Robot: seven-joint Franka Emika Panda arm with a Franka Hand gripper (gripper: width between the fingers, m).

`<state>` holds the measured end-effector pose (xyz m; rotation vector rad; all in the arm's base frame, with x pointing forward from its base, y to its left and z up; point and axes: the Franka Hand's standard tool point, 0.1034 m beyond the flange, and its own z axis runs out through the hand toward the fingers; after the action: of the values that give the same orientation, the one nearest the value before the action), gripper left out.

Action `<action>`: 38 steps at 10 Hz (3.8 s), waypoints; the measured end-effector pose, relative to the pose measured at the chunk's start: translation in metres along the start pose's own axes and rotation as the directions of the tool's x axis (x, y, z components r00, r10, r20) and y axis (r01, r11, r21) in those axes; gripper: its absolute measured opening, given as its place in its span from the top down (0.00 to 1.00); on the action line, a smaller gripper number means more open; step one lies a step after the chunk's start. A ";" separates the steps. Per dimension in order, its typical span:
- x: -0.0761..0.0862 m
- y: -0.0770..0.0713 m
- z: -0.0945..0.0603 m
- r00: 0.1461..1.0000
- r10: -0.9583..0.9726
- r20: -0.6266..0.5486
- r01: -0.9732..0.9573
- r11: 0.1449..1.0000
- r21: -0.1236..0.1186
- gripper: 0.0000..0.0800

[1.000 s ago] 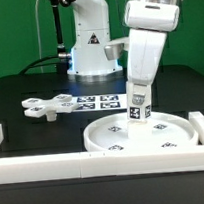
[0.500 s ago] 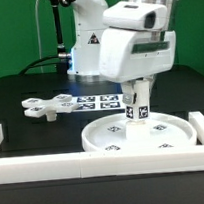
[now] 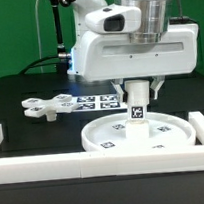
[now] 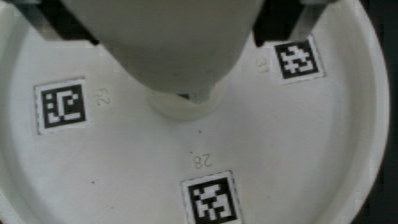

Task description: Assemble round table

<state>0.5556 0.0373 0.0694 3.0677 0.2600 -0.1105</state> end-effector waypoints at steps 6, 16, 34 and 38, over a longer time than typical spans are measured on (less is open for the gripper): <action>0.000 -0.001 0.000 0.923 0.383 0.032 -0.384 0.922 0.038 0.49; 0.006 0.001 0.000 0.305 0.936 0.177 -0.952 0.293 0.091 0.49; 0.009 0.001 -0.003 0.493 0.859 0.141 -0.865 0.466 0.187 0.19; 0.010 0.004 -0.005 0.870 0.492 0.026 -0.486 0.848 0.214 0.19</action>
Offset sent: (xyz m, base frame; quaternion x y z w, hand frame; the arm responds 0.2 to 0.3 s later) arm 0.0000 0.0000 0.0000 0.0000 0.0000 0.1938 0.9810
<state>0.5666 0.0351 0.0741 3.2294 -0.5771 -0.0696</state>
